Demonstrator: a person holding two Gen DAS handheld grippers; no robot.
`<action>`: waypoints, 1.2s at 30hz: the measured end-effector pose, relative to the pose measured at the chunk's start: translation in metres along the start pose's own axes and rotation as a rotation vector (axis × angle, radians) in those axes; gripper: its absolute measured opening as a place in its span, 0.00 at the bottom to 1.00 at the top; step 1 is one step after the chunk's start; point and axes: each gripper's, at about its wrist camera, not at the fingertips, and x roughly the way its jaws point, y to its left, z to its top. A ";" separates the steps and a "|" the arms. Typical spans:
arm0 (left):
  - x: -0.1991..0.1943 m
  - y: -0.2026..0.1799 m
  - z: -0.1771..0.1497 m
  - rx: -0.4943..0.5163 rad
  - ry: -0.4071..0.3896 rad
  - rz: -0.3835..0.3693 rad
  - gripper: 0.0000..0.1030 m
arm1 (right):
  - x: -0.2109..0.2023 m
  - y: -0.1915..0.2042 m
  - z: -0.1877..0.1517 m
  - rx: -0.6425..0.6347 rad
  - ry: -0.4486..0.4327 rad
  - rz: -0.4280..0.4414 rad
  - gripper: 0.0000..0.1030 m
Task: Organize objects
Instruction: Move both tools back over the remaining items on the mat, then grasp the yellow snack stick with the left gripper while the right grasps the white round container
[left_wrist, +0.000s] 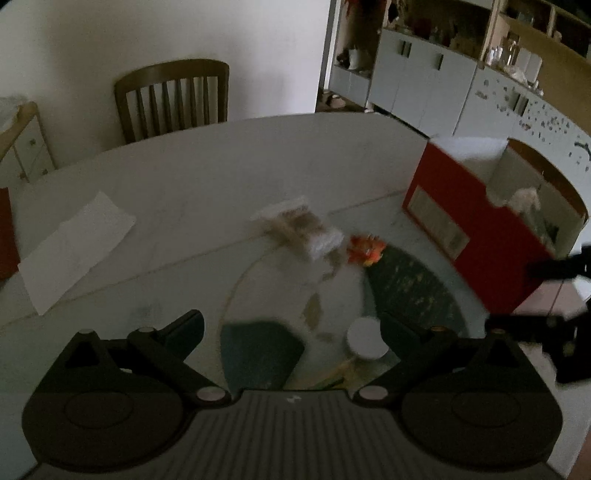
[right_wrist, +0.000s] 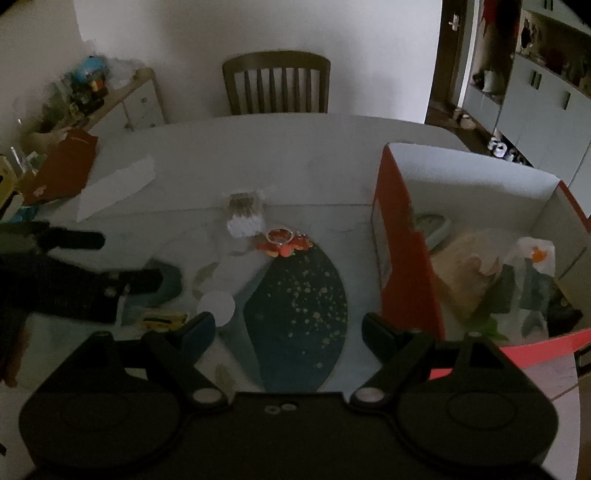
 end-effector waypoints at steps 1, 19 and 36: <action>0.002 0.001 -0.005 0.008 0.004 0.007 0.99 | 0.002 0.001 0.001 -0.003 0.003 -0.001 0.84; 0.032 -0.014 -0.059 0.199 -0.002 -0.016 0.99 | 0.063 0.031 0.013 -0.061 0.090 0.032 0.84; 0.037 -0.017 -0.053 0.207 -0.031 -0.060 0.66 | 0.098 0.049 0.015 -0.085 0.167 0.049 0.79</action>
